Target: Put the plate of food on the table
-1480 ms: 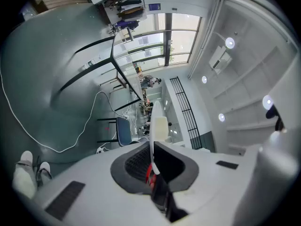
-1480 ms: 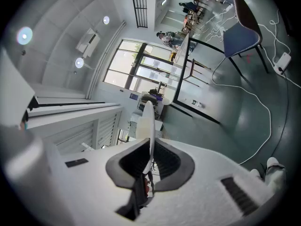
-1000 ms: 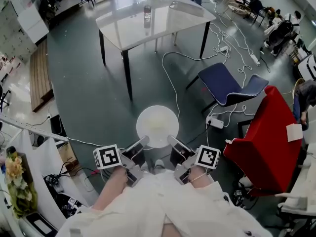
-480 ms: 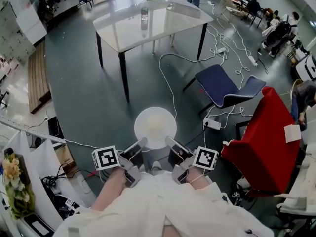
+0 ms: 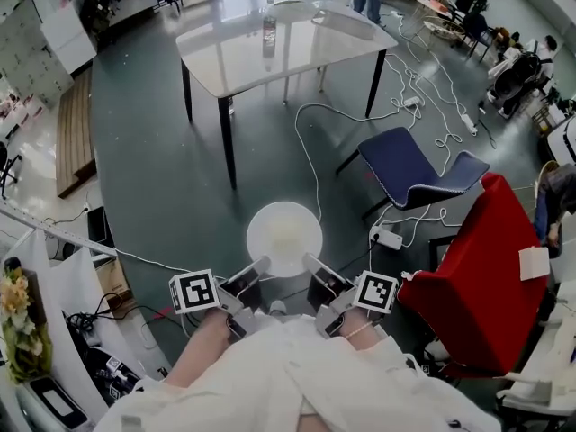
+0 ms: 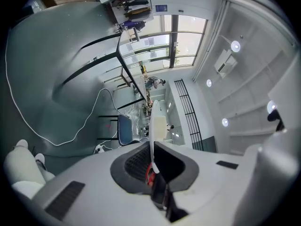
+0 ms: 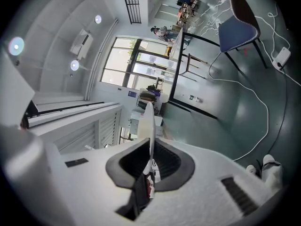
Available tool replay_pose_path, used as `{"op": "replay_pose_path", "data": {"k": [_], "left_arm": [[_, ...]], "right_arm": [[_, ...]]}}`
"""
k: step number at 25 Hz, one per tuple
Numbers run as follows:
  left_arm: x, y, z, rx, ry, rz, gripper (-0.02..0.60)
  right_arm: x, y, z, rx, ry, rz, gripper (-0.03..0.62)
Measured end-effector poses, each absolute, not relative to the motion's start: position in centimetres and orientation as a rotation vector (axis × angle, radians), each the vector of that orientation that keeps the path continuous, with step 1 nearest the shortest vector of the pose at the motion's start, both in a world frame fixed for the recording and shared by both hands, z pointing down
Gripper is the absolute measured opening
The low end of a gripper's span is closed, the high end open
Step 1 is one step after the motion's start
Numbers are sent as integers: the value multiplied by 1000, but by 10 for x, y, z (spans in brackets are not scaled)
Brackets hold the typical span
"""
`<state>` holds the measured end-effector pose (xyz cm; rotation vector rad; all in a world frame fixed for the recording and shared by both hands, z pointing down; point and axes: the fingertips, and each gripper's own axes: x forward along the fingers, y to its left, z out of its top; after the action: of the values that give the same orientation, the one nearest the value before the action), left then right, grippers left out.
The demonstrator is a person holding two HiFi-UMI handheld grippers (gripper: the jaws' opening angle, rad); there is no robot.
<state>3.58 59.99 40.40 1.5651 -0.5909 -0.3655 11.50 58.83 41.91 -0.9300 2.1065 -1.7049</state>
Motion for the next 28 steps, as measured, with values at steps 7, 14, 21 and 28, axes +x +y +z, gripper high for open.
{"op": "replay_pose_path", "data": {"k": [7,14,21,28], "left_arm": [[40,597,414,1602,-657,-359,26],[45,578,423,1576,-642,-352,26],[39,521,426,1641,-628,-318,26],[13,443,421,1660,-614,-325,26]], "right_arm": [[120,583,423,-883,2157,-1740,14],[125,562,433,-894,2073,-1764,14],[122,508,435,-921,2071,-1723,14],[97,431,431,-927,2065,-1693,14]]}}
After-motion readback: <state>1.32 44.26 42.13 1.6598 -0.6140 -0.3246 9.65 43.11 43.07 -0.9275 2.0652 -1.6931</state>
